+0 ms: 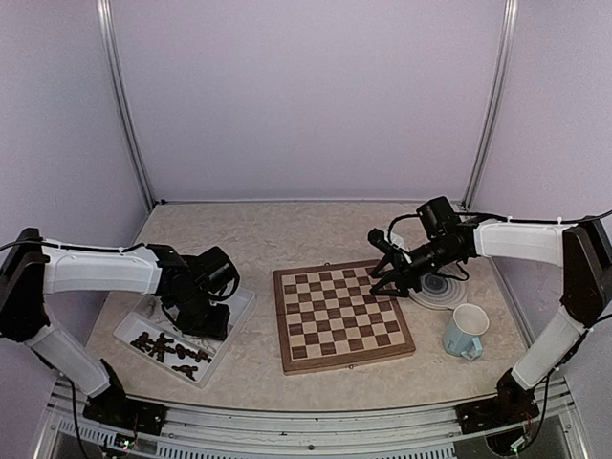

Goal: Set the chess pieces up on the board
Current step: Move the storage box to the center of the board.

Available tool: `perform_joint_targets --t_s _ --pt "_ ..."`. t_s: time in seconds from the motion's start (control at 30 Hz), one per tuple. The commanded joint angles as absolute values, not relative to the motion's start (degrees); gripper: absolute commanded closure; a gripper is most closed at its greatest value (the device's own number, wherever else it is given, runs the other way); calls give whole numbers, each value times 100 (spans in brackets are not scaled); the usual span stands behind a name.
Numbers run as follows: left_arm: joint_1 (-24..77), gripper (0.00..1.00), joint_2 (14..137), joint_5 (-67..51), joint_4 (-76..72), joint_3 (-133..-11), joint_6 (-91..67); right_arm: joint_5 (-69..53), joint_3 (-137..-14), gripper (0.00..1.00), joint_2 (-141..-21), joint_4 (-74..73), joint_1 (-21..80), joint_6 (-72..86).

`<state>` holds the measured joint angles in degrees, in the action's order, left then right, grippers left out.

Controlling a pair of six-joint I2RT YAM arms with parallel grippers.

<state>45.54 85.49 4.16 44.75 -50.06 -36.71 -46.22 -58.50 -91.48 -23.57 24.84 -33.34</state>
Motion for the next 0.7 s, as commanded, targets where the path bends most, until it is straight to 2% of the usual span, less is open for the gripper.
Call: perform_joint_targets --t_s 0.0,0.47,0.67 --pt "4398 51 9004 576 4129 -5437 -3366 -4566 -5771 42 -9170 -2299 2496 -3375" --pt "4021 50 10082 591 3562 -6439 -2708 -4385 -5737 43 -9225 -2292 2470 -3352" --pt "4197 50 9742 582 3515 -6153 -2806 -4374 -5726 43 -9235 -2281 2471 -3343"
